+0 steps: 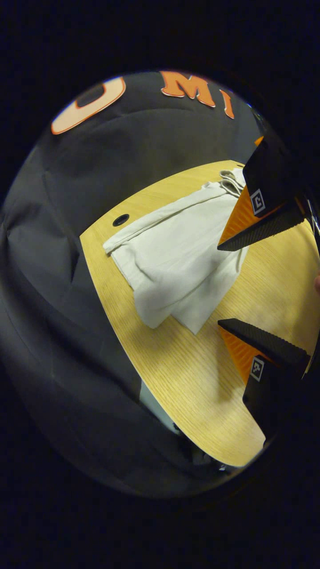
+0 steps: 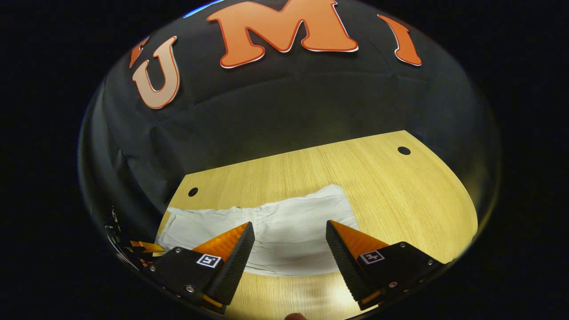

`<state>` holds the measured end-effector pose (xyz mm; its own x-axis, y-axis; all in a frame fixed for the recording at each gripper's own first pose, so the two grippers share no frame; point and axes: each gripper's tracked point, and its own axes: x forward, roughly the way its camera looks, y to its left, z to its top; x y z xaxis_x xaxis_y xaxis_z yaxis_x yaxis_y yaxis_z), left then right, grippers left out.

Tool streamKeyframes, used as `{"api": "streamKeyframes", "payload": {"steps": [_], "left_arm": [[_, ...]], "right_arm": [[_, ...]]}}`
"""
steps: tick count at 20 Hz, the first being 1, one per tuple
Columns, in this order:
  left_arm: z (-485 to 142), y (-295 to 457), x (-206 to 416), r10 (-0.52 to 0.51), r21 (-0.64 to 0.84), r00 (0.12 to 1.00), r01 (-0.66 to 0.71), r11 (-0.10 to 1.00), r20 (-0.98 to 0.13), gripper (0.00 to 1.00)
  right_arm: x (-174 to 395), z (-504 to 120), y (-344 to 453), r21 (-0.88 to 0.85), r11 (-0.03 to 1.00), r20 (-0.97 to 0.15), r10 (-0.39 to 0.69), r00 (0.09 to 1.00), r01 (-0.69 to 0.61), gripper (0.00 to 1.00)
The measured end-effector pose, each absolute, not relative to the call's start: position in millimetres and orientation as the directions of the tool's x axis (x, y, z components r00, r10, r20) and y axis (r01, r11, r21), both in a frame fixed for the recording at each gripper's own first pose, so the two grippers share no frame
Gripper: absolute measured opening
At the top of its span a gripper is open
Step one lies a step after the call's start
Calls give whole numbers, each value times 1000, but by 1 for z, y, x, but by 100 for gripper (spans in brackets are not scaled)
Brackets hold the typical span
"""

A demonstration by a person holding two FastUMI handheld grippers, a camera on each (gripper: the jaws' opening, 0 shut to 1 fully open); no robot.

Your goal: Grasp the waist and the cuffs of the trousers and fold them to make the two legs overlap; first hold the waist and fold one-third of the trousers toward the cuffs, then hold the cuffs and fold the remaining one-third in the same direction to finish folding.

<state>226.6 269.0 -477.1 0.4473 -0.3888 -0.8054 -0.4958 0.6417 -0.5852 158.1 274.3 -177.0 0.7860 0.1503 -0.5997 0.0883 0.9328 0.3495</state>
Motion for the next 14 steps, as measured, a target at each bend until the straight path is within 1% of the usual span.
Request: {"api": "streamKeyframes", "payload": {"steps": [1,3,4,7,10,11,12,13,14], "left_arm": [[-479,267,231,-394,-599,459,-506,621,-796,100],[-480,261,246,-389,-618,490,-504,603,-780,96],[-480,259,252,-387,-627,504,-499,598,-772,97],[-484,256,271,-365,-636,538,-497,590,-760,95],[-492,254,281,-336,-616,539,-507,603,-773,66],[-496,253,283,-324,-608,538,-515,605,-778,62],[-493,252,284,-330,-617,544,-512,598,-771,45],[-499,252,285,-322,-609,540,-523,596,-778,38],[-499,253,283,-322,-615,542,-536,579,-776,26]], "right_arm": [[157,-178,271,343,935,-600,142,787,92,97],[149,-181,266,333,937,-612,130,780,106,97],[146,-183,264,332,936,-618,125,777,113,97],[138,-187,259,332,934,-633,119,765,129,97],[132,-187,253,340,929,-636,114,763,144,97],[130,-187,253,344,927,-639,114,761,149,98],[127,-188,254,353,924,-644,124,755,149,97],[125,-189,255,357,922,-647,129,751,149,97],[123,-188,254,356,923,-645,131,753,144,98]]}}
